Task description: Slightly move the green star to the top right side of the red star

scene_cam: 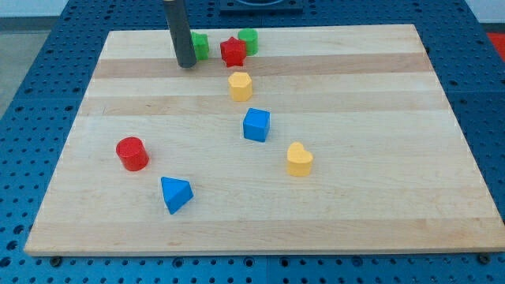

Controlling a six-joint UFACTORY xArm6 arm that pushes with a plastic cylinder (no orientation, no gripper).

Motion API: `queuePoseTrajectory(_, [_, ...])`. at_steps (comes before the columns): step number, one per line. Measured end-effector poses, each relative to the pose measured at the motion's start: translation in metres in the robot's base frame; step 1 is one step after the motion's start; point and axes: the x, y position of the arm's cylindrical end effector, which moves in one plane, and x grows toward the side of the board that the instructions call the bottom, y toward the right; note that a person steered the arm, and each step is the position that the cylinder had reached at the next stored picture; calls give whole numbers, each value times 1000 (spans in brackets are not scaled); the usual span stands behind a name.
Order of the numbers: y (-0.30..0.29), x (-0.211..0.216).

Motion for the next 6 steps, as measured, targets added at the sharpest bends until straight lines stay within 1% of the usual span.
queuePoseTrajectory(1, [-24, -2])
queuePoseTrajectory(2, [-53, -22])
queuePoseTrajectory(3, [-37, -27])
queuePoseTrajectory(4, [-5, -25])
queuePoseTrajectory(5, [6, -25])
queuePoseTrajectory(6, [0, -25])
